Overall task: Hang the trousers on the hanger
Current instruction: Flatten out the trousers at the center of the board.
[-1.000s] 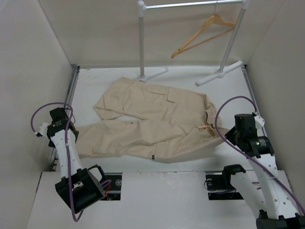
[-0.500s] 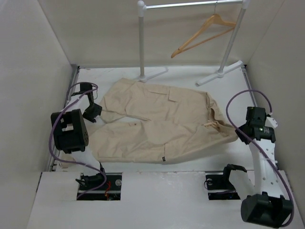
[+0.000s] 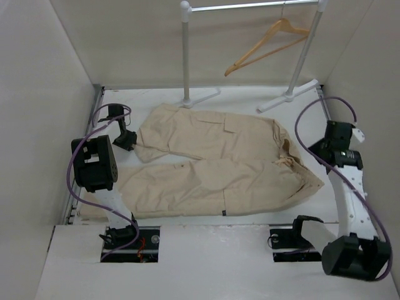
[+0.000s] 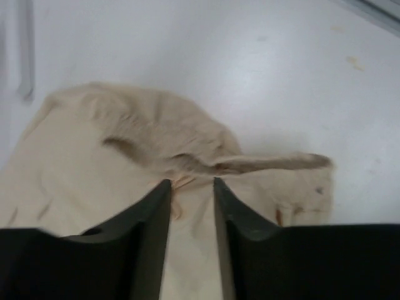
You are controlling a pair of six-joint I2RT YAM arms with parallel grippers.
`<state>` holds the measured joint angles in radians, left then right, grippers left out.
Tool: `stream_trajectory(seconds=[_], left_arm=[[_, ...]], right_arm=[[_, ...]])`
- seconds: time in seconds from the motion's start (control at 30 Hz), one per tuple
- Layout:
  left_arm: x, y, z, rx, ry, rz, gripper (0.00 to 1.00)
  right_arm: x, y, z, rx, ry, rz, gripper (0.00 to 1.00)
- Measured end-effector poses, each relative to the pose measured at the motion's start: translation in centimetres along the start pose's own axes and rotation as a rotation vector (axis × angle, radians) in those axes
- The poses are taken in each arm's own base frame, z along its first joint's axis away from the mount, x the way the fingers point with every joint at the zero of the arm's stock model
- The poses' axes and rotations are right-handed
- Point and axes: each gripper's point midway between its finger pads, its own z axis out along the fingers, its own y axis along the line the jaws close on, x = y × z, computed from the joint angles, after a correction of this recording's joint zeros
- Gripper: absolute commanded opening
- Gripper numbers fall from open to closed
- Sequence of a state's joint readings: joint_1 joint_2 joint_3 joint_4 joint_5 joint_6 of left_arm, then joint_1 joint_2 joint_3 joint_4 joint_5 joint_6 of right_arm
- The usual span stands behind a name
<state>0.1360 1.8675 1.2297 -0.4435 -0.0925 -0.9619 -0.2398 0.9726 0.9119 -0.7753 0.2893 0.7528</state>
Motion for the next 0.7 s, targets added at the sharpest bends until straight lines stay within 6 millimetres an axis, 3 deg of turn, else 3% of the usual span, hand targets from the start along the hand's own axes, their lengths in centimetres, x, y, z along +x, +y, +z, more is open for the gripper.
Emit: stream_trajectory(seconds=[0.07,0.17,0.2,0.33,0.43,0.53,0.6,0.67,0.7], left_arm=[[0.1,-0.5,0.1,0.022,-0.001,-0.011,0.18],[0.1,-0.8,0.3,0.043,-0.005,-0.021,0.11],[0.1,-1.0,0.4,0.05,-0.007,-0.025,0.1],[0.0,-1.3,0.5,0.074,-0.012,-0.032,0.06],[0.0,-1.4,0.5,0.082,-0.015,-0.035,0.03],[0.0,-1.5,0.5,0.088,-0.018,-0.039,0.01],[-0.1,-1.5,0.4,0.089,-0.023,-0.04,0.0],[-0.5,-1.5,0.1,0.09,-0.037,-0.043,0.0],[-0.7,-1.5,-0.2,0.092,-0.045,-0.044,0.0]], right_arm=[[0.7,4.3,-0.1,-0.108,0.034,-0.096,0.36],[2.3,9.2,1.8,-0.163,0.093,-0.25,0.7],[3.0,10.0,2.8,-0.156,0.107,-0.298,0.71],[5.9,10.1,6.3,-0.077,0.18,-0.471,0.74],[6.7,10.6,7.8,-0.051,0.2,-0.567,0.74],[6.8,12.3,8.9,-0.052,0.193,-0.632,0.64],[6.8,13.3,9.7,-0.047,0.187,-0.662,0.47],[7.1,13.6,10.8,-0.034,0.193,-0.68,0.21],[7.2,13.6,11.2,-0.024,0.2,-0.687,0.15]])
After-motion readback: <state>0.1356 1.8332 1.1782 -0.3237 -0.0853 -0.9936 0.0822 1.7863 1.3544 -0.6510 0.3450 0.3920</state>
